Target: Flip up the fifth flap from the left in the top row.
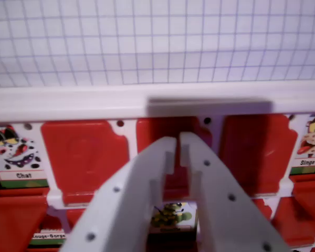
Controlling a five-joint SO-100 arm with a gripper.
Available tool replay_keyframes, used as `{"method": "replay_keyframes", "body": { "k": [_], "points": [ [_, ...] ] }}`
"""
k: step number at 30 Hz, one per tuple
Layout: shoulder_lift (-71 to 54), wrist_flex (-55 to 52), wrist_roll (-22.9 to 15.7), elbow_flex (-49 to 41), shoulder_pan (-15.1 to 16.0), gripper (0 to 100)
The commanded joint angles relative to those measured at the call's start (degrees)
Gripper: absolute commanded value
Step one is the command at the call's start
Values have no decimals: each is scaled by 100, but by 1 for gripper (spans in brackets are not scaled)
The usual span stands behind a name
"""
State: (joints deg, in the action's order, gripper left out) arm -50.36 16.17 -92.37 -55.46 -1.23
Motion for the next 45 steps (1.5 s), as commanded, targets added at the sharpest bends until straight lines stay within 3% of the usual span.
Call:
{"method": "replay_keyframes", "body": {
  "k": [1, 14, 20, 28, 37, 41, 45],
  "points": [
    [-290, -123, 18, 475, 62, 0],
    [-1986, 308, 18, -659, 35, 0],
    [-2909, 1485, -9, -721, 97, 0],
    [-4342, 1986, -9, -1837, 105, 0],
    [-5695, 2848, -9, -2399, 167, 0],
    [-6161, 3111, -378, -2522, 62, 0],
    [-6583, 3120, -466, -2839, -53, 0]
  ]
}}
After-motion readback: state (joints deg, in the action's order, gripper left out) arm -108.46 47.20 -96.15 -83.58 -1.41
